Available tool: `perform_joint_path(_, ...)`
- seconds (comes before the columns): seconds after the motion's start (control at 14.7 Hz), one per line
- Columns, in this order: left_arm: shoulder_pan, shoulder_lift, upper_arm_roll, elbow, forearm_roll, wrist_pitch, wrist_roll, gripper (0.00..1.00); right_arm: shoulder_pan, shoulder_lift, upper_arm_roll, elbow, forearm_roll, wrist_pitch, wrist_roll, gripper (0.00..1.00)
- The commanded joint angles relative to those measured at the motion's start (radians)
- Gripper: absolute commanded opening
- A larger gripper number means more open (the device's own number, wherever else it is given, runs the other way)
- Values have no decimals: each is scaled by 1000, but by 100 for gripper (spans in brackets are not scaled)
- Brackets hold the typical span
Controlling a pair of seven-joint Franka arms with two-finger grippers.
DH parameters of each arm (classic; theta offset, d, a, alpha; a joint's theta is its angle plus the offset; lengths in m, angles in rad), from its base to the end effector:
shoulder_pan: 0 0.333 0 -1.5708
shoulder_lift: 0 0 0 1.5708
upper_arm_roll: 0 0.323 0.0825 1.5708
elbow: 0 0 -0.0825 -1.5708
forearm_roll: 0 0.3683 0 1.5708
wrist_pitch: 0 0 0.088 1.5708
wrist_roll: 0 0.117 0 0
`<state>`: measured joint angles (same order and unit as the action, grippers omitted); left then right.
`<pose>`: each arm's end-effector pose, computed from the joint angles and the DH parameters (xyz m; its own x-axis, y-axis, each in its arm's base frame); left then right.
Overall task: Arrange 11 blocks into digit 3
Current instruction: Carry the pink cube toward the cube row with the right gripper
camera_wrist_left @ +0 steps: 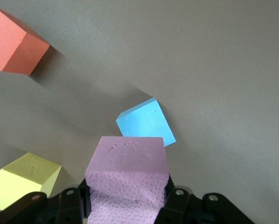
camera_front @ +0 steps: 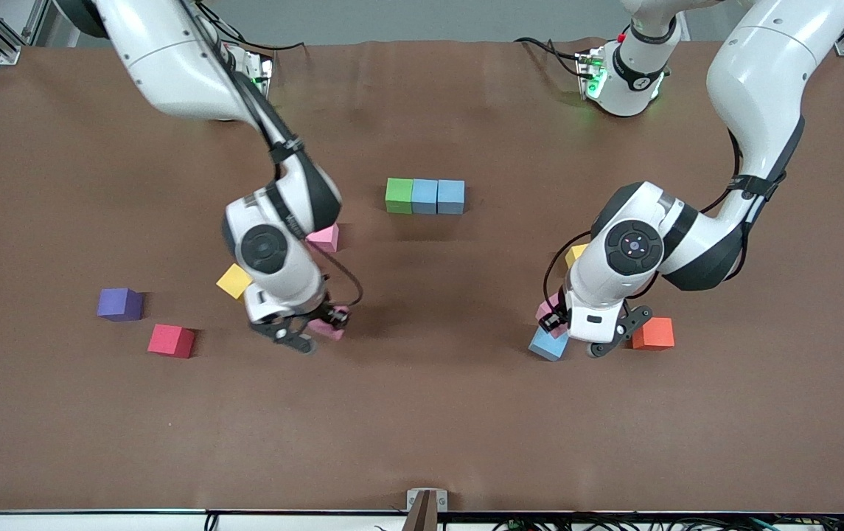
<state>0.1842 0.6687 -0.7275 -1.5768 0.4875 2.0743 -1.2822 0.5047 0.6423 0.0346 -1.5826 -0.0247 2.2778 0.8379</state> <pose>0.6315 -0.2564 0.3250 0.8175 0.5759 0.0067 0.5758 -0.8175 0.0155 0.5995 0.3538 0.2716 0.9573 -0.2869 0.0348 -0.2855 -0.9575 -0.0404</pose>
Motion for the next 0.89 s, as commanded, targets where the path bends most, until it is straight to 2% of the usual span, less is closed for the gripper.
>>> perform_joint_path(0.0,1,-15,-1,20,2,-39,12,27,66,4,-5,-29,0,-4,-112,47)
perform_joint_path(0.41,-6,-24,-1,23,3,-68,17,26,193,-15,2,-129,2,-1,-89,44)
perform_joint_path(0.82,-18,-21,-1,21,2,-68,17,26,233,-102,22,-241,2,8,-34,43)
